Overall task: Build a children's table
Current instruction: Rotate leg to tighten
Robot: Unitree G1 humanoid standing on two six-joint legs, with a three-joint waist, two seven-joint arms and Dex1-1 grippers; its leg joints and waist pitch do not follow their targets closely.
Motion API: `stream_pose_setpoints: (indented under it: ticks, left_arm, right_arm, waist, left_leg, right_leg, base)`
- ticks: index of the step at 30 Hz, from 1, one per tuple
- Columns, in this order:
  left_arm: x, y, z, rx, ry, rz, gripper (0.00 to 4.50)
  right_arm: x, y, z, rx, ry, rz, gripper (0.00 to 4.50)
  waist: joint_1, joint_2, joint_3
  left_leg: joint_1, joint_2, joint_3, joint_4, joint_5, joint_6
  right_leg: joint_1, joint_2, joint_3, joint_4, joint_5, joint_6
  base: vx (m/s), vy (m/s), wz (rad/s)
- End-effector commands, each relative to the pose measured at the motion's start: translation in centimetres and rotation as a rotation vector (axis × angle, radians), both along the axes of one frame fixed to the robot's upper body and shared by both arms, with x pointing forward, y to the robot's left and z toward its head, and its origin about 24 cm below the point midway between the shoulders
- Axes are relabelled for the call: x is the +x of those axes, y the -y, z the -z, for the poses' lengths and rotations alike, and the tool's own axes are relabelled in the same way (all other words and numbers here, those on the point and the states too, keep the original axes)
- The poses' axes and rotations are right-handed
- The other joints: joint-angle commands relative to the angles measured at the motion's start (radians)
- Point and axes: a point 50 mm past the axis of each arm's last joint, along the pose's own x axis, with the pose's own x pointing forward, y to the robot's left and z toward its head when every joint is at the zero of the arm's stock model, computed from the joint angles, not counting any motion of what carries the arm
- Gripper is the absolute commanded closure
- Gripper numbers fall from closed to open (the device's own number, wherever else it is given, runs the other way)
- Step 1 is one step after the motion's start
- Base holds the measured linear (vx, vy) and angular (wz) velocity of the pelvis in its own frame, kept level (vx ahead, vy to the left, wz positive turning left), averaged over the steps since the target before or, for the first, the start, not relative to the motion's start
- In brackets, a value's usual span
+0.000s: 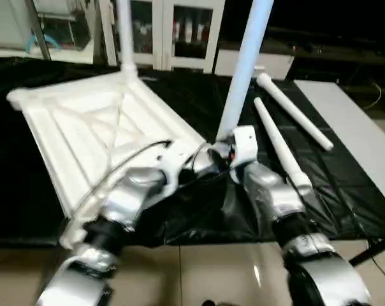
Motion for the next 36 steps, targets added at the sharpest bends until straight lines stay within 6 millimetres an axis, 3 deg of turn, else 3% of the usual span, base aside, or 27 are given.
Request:
stream_pose_setpoints:
  ticks: [1, 5, 7, 9, 10, 13, 14, 15, 16, 18, 19, 20, 21, 23, 26, 27, 30, 32, 34, 36]
  left_arm:
    - [1.2, 0.3, -1.4, 0.007, 0.083, -0.109, 4.5]
    - [1.4, 0.8, -1.8, -0.004, 0.112, -0.125, 4.5]
    - [1.3, 0.6, -1.7, 0.006, 0.112, -0.109, 4.5]
    - [1.2, 0.4, -1.6, 0.012, 0.108, -0.101, 4.5]
    - [1.2, 0.3, -1.6, 0.013, 0.108, -0.101, 4.5]
    - [1.0, -0.1, -1.4, 0.014, 0.104, -0.059, 4.5]
    - [0.8, -0.2, -1.4, 0.013, 0.105, -0.029, 4.5]
    - [0.6, -0.3, -1.4, 0.012, 0.101, -0.011, 4.5]
    - [0.6, -0.4, -1.4, 0.013, 0.099, -0.004, 4.5]
    - [0.1, -0.8, -1.4, 0.013, 0.087, 0.062, 4.5]
    - [-0.4, -1.2, -1.3, 0.018, 0.072, 0.113, 4.5]
    - [-0.4, -1.2, -1.3, 0.018, 0.072, 0.113, 4.5]
    - [-0.7, -1.4, -1.3, 0.018, 0.068, 0.166, 4.5]
    - [-1.5, -2.0, -1.3, 0.024, 0.052, 0.258, 4.5]
    - [-2.6, -3.1, -1.4, 0.042, 0.017, 0.39, 4.5]
    - [-3.3, -3.7, -1.5, 0.046, -0.006, 0.463, 4.5]
    - [-3.8, -4.0, -1.7, 0.048, -0.016, 0.515, 4.5]
    - [-4.4, -4.3, -1.8, 0.046, -0.037, 0.567, 4.5]
    - [-5.1, -4.6, -2.0, 0.038, -0.059, 0.632, 4.5]
    - [-5.4, -4.7, -2.1, 0.042, -0.052, 0.656, 4.5]
  right_arm:
    - [-1.2, -2.4, 1.9, -0.002, -0.093, -0.033, 1.84]
    - [-0.8, -3.6, 1.0, 0.084, -0.057, -0.038, 1.84]
    - [-0.6, -3.9, 0.5, 0.11, -0.012, -0.079, 1.84]
    - [-0.4, -4.0, 0.0, 0.143, 0.025, -0.103, 1.84]
    - [-0.4, -4.0, -0.1, 0.152, 0.031, -0.106, 1.28]
    - [-0.3, -3.2, -0.5, 0.159, 0.077, -0.128, 1.14]
    - [-0.3, -2.7, -0.6, 0.147, 0.093, -0.145, 1.08]
    - [-0.4, -2.4, -0.6, 0.136, 0.108, -0.166, 0.78]
    - [-0.4, -2.2, -0.6, 0.133, 0.114, -0.177, 0.78]
    - [-0.8, -1.4, -0.7, 0.118, 0.139, -0.255, 0.66]
    - [-1.2, -0.9, -0.7, 0.098, 0.149, -0.329, 0.48]
    - [-1.2, -0.9, -0.7, 0.098, 0.149, -0.329, 0.35]
    - [-1.6, -0.5, -0.7, 0.079, 0.155, -0.385, 0.29]
    - [-2.2, 0.7, -1.0, 0.058, 0.156, -0.483, 0.17]
    - [-3.2, 2.5, -1.4, 0.029, 0.134, -0.612, 0.08]
    - [-3.7, 3.6, -1.7, 0.006, 0.114, -0.678, 0.08]
    - [-4.3, 4.4, -1.9, -0.011, 0.102, -0.728, 0.08]
    - [-4.9, 5.2, -2.1, -0.038, 0.085, -0.778, 0.08]
    - [-5.7, 6.4, -2.2, -0.074, 0.053, -0.846, 0.08]
    - [-6.4, 7.1, -2.4, -0.086, 0.023, -0.896, 0.08]
  waist:
    - [-0.008, 0.014, -0.051]
    - [-0.006, 0.005, -0.052]
    - [-0.004, 0.005, -0.056]
    - [0.003, 0.005, -0.059]
    - [0.004, 0.004, -0.06]
    - [0.009, -0.003, -0.064]
    - [0.011, -0.009, -0.065]
    - [0.014, -0.008, -0.068]
    - [0.016, -0.006, -0.07]
    - [0.022, -0.006, -0.082]
    - [0.027, -0.003, -0.081]
    - [0.028, -0.007, -0.079]
    - [0.032, -0.005, -0.081]
    - [0.035, 0.002, -0.08]
    - [0.043, 0.007, -0.073]
    - [0.047, 0.007, -0.069]
    - [0.066, 0.013, -0.057]
    - [0.074, 0.016, -0.055]
    - [0.08, 0.015, -0.055]
    - [0.082, 0.01, -0.056]
  left_leg:
    - [0.02, 0.023, -0.013, -0.086, -0.478, 0.013]
    - [0.009, 0.022, -0.01, -0.087, -0.434, 0.02]
    - [0.001, 0.023, -0.009, -0.09, -0.392, 0.02]
    - [-0.003, 0.024, -0.002, -0.091, -0.321, 0.026]
    - [-0.005, 0.025, 0.0, -0.091, -0.303, 0.027]
    - [-0.015, 0.021, 0.009, -0.087, -0.224, 0.048]
    - [-0.019, 0.018, 0.013, -0.085, -0.209, 0.063]
    - [-0.02, 0.016, 0.016, -0.081, -0.187, 0.071]
    - [-0.016, 0.018, 0.017, -0.078, -0.168, 0.077]
    - [-0.021, 0.015, 0.022, -0.071, -0.038, 0.112]
    - [-0.019, 0.014, 0.023, -0.069, -0.014, 0.124]
    - [-0.021, 0.015, 0.026, -0.065, 0.019, 0.158]
    - [-0.017, 0.017, 0.027, -0.063, 0.036, 0.181]
    - [-0.015, 0.018, 0.027, -0.062, 0.044, 0.193]
    - [-0.008, 0.027, 0.026, -0.068, -0.02, 0.174]
    - [-0.004, 0.028, 0.029, -0.071, -0.059, 0.15]
    - [0.014, 0.029, 0.033, -0.078, -0.197, 0.074]
    - [0.022, 0.031, 0.031, -0.082, -0.235, 0.046]
    - [0.027, 0.034, 0.033, -0.085, -0.241, 0.031]
    - [0.019, 0.029, 0.036, -0.086, -0.233, 0.035]
  right_leg:
    - [0.038, -0.06, 0.018, -0.091, -0.574, -0.042]
    - [0.039, -0.073, 0.024, -0.086, -0.559, -0.044]
    - [0.043, -0.075, 0.033, -0.076, -0.521, -0.061]
    - [0.042, -0.073, 0.047, -0.059, -0.433, -0.101]
    - [0.043, -0.072, 0.05, -0.053, -0.406, -0.114]
    - [0.045, -0.064, 0.062, -0.03, -0.311, -0.15]
    - [0.045, -0.064, 0.069, -0.028, -0.32, -0.152]
    - [0.045, -0.062, 0.075, -0.024, -0.315, -0.153]
    - [0.043, -0.063, 0.076, -0.021, -0.293, -0.159]
    - [0.053, -0.057, 0.08, 0.004, -0.121, -0.205]
    - [0.053, -0.054, 0.082, 0.009, -0.078, -0.218]
    - [0.051, -0.053, 0.085, 0.018, -0.008, -0.241]
    - [0.052, -0.054, 0.083, 0.021, 0.015, -0.263]
    - [0.051, -0.054, 0.084, 0.023, 0.015, -0.281]
    - [0.049, -0.05, 0.082, 0.013, -0.075, -0.264]
    - [0.044, -0.049, 0.084, 0.008, -0.127, -0.257]
    - [0.029, -0.049, 0.086, -0.017, -0.305, -0.207]
    - [0.025, -0.048, 0.087, -0.022, -0.354, -0.184]
    - [0.021, -0.043, 0.092, -0.018, -0.323, -0.191]
    - [0.027, -0.037, 0.1, -0.009, -0.29, -0.196]
  base:
    - [0.0, 0.0, 0.0]
    - [0.0, 0.0, 0.0]
    - [0.0, 0.0, 0.0]
    - [0.0, 0.0, 0.0]
    - [0.0, 0.0, 0.0]
    - [0.0, 0.0, 0.0]
    - [0.051, -0.046, -0.03]
    - [0.051, -0.046, -0.03]
    - [0.06, -0.056, -0.01]
    - [0.056, -0.05, -0.02]
    - [0.054, -0.036, -0.02]
    - [0.054, -0.021, -0.01]
    - [0.054, -0.021, -0.01]
    - [0.0, 0.0, 0.0]
    - [0.0, 0.0, 0.0]
    - [0.0, 0.0, 0.0]
    - [0.0, 0.0, 0.0]
    - [0.0, 0.0, 0.0]
    - [-0.003, 0.005, 0.09]
    - [0.0, 0.0, 0.0]
